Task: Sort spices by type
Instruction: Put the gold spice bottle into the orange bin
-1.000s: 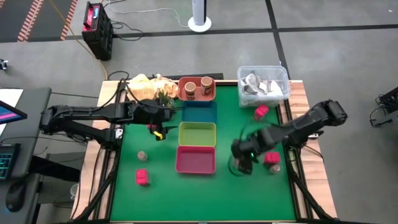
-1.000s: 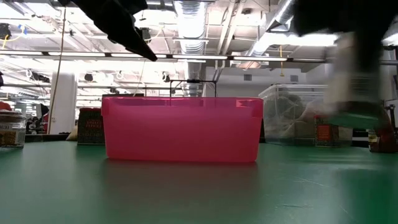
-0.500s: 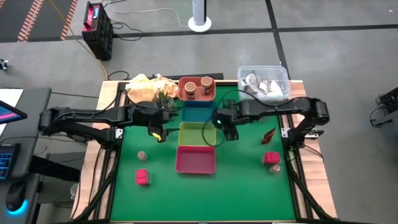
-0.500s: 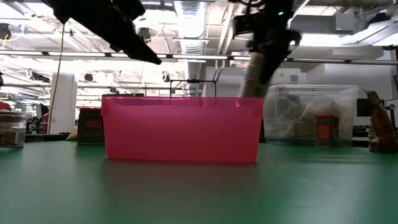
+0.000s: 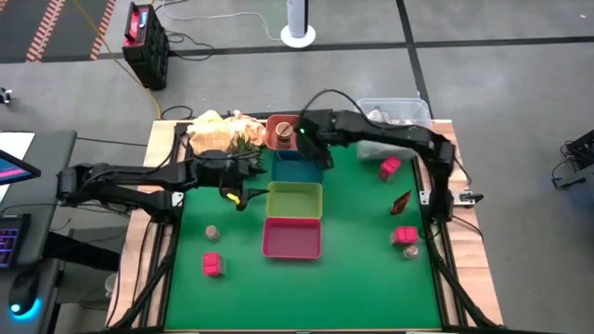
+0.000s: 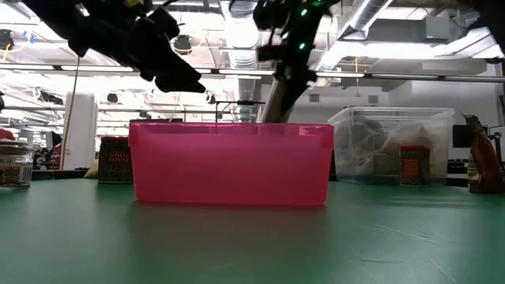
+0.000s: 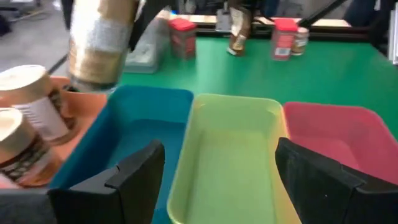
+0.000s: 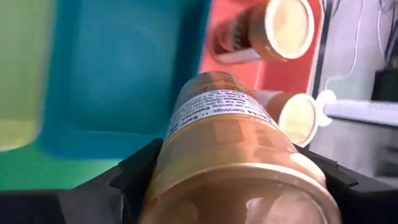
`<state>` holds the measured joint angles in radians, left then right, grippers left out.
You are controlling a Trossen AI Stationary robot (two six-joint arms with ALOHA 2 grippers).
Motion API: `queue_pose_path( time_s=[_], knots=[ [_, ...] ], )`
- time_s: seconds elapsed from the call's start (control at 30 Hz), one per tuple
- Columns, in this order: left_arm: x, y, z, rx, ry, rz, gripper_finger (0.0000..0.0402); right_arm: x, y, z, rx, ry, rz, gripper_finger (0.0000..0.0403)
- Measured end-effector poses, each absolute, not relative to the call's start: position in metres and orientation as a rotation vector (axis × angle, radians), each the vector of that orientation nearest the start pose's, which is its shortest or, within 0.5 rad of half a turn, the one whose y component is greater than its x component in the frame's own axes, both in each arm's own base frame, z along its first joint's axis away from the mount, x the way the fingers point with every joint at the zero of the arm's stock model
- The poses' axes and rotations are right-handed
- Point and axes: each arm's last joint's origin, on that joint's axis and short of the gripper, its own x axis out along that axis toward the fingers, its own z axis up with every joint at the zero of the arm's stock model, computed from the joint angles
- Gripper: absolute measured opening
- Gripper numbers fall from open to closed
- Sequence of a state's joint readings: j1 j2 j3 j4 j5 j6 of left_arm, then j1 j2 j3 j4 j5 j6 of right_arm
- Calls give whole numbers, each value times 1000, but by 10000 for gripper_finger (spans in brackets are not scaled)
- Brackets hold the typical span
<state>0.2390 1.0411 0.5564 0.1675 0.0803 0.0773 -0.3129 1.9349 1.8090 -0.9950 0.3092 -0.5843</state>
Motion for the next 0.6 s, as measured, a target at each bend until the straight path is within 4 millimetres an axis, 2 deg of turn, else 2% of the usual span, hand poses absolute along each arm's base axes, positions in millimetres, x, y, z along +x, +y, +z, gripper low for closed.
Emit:
queue_pose_path(
  time_s=[0.23,0.6],
  knots=[
    [209,51,246,52,319,207,290,407,-171,275,-471,1321,-216,304],
    [197,48,253,25,310,217,290,413,-200,245,-393,1411,-230,304]
  ],
)
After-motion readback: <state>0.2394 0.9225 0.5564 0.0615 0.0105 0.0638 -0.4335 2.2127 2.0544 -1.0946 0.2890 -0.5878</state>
